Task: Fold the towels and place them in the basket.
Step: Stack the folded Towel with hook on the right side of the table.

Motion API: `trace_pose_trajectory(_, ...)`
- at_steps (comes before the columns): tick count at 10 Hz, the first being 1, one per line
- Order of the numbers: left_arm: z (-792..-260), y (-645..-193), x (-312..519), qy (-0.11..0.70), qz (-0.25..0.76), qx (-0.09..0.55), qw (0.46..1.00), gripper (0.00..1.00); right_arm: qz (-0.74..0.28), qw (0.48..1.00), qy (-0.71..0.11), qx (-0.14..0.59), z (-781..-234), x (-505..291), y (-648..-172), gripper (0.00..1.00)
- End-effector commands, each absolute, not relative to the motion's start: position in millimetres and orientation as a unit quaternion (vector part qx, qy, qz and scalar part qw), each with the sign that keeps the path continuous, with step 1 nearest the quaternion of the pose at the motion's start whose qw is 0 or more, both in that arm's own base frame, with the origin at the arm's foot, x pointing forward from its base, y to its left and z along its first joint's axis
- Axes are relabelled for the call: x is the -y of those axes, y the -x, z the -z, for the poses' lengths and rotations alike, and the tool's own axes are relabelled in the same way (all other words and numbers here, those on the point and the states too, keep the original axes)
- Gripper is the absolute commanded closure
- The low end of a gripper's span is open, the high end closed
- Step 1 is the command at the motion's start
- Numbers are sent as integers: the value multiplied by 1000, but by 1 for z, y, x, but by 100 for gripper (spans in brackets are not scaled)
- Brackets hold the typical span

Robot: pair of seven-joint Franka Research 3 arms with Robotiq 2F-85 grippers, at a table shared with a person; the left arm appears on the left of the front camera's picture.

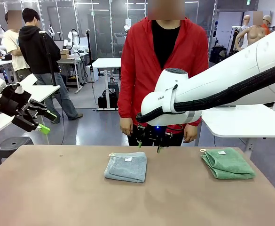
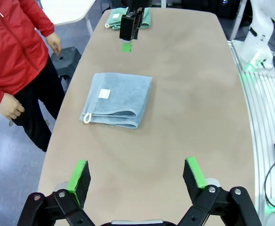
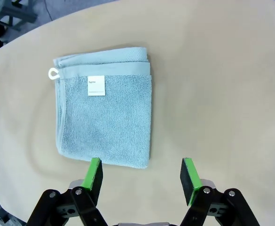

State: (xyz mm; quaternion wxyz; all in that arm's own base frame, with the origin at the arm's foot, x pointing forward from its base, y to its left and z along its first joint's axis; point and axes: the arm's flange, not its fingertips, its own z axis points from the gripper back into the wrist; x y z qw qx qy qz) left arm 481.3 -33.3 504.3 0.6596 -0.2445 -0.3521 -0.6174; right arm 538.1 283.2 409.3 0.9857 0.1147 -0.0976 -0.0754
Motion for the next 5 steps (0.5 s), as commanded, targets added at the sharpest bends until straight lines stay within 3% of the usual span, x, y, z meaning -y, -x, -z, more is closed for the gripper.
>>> trace_pose_trajectory(1,-505,-478,34,239,615,357,661,0,75,986,-113,97,-409,-284,-540,17)
trace_pose_trajectory(5,-505,-478,34,239,615,357,661,0,65,983,-145,95,-402,-283,-537,16)
